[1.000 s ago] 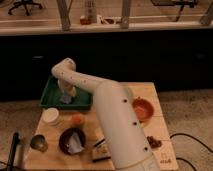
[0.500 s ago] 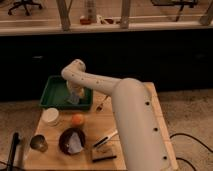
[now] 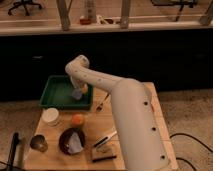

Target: Wipe tray with sponge

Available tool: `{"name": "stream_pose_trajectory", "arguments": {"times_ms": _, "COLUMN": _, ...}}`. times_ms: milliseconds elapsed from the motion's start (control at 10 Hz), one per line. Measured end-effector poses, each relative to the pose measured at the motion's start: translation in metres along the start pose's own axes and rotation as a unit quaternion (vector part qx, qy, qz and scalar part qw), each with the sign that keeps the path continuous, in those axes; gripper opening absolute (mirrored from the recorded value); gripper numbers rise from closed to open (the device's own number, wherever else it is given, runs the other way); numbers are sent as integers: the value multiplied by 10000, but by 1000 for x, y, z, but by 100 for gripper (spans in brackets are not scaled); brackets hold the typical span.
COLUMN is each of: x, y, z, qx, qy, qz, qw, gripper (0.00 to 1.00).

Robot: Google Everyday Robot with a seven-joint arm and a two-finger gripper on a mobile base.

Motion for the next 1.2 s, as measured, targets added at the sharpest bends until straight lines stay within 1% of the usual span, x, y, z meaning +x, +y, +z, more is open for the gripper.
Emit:
{"name": "stream_pose_trajectory", "arguments": {"times_ms": 200, "x": 8, "y": -13, "z": 9, "qx": -24, "qy": 18, "qz": 22, "qw": 10000, "gripper": 0}}
{"name": "stream_pose_trajectory", "arguments": {"times_ms": 300, "x": 5, "y": -21, "z": 13, "qx": -35, "qy": 17, "qz": -12, "qw": 10000, "gripper": 0}}
{"name": "stream_pose_trajectory", "arguments": {"times_ms": 500, "x": -16, "y": -45, "z": 23, "qx": -33, "qy": -71, "qz": -285, "qw": 9996, "gripper": 0}}
{"name": "stream_pose_trajectory", "arguments": {"times_ms": 600, "x": -25, "y": -51, "z": 26, "qx": -40, "qy": -109, "qz": -419, "qw": 9991, "gripper": 0}}
{"name": "stream_pose_trajectory", "arguments": {"times_ms": 700, "x": -37, "y": -57, "z": 29, "qx": -46, "qy": -160, "qz": -637, "qw": 9978, "gripper": 0}}
{"name": "stream_pose_trajectory", "arguments": {"times_ms": 900, "x": -51, "y": -55, "z": 29, "qx": -43, "qy": -223, "qz": -846, "qw": 9962, "gripper": 0}}
{"name": "stream_pose_trajectory", "arguments": {"times_ms": 1100, "x": -71, "y": -38, "z": 20, "qx": -43, "qy": -265, "qz": -1026, "qw": 9944, "gripper": 0}}
{"name": "stream_pose_trajectory", "arguments": {"times_ms": 1200, "x": -74, "y": -30, "z": 16, "qx": -54, "qy": -267, "qz": -1029, "qw": 9943, "gripper": 0}}
